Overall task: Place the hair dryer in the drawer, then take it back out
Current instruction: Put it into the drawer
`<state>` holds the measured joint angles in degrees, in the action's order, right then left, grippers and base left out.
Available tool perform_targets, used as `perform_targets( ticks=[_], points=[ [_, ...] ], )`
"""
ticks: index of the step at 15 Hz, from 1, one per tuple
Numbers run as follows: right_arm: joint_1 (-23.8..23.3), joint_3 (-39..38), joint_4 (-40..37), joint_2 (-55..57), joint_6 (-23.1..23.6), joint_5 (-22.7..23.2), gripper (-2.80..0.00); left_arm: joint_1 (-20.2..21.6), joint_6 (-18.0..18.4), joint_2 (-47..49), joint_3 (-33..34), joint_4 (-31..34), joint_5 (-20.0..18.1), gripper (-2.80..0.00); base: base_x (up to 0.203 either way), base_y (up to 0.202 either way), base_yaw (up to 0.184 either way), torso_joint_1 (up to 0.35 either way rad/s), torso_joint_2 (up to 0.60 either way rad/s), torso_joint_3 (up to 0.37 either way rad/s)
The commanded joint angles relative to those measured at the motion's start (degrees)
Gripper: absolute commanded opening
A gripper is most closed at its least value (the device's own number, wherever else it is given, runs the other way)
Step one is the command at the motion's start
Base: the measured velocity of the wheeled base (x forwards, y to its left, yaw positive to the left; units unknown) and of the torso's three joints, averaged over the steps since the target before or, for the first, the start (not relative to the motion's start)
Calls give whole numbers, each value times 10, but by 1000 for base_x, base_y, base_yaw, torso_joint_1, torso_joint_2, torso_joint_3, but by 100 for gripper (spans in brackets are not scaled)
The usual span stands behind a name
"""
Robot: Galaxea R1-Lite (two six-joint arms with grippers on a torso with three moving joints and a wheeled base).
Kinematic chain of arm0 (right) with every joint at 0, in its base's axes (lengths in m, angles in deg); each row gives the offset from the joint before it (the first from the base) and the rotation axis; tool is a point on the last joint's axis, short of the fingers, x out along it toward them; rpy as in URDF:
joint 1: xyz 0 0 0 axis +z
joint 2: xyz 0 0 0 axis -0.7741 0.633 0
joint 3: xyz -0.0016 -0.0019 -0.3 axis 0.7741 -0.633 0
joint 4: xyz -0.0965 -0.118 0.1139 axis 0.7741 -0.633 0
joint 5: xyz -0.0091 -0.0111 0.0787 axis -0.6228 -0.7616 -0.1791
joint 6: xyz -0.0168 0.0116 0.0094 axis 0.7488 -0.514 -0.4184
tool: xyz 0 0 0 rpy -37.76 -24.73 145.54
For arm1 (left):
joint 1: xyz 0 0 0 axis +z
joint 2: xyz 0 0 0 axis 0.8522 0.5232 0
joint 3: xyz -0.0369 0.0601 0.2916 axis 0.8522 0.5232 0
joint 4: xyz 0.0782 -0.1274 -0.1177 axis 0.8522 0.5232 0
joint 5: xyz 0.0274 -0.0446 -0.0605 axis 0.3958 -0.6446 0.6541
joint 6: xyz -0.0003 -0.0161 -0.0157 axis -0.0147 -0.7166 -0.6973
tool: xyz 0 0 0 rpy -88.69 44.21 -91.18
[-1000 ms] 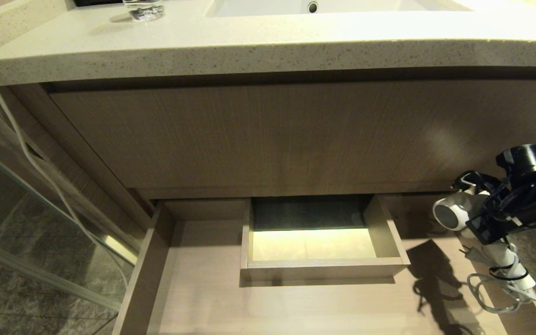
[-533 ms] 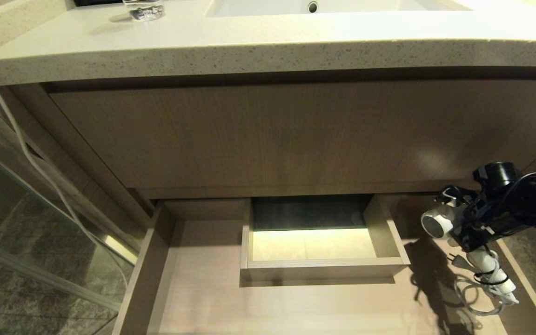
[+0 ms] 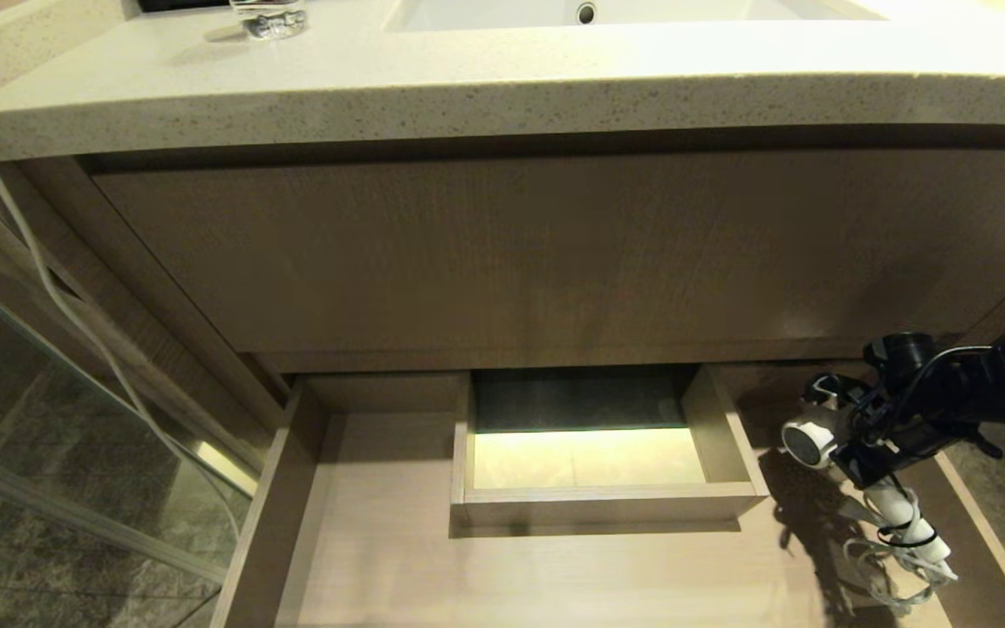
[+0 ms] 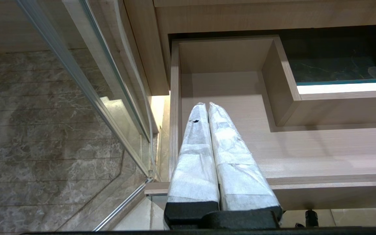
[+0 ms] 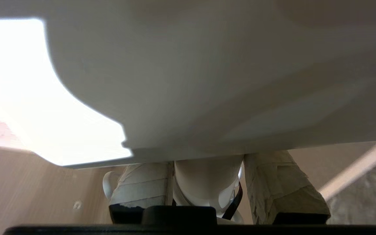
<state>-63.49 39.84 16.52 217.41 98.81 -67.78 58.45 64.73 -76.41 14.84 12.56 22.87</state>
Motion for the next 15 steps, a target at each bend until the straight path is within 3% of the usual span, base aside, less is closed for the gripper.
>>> perform_targets(
  ticks=[1,5,6,14,15],
  points=[
    [-2,21,-5,28,1,0,-280,0,0,0,0,0,0,-280,0,0,0,0,0,0],
    [-2,30,-4,54,0,-1,-280,0,0,0,0,0,0,-280,0,0,0,0,0,0],
    [-2,37,-5,60,0,-1,0,0,0,0,0,0,0,-280,0,0,0,0,0,0],
    [-3,37,-4,31,-1,0,0,0,0,0,0,0,0,-280,0,0,0,0,0,0],
    [-4,32,-5,13,1,1,-280,0,0,0,0,0,0,-280,0,0,0,0,0,0]
  ],
)
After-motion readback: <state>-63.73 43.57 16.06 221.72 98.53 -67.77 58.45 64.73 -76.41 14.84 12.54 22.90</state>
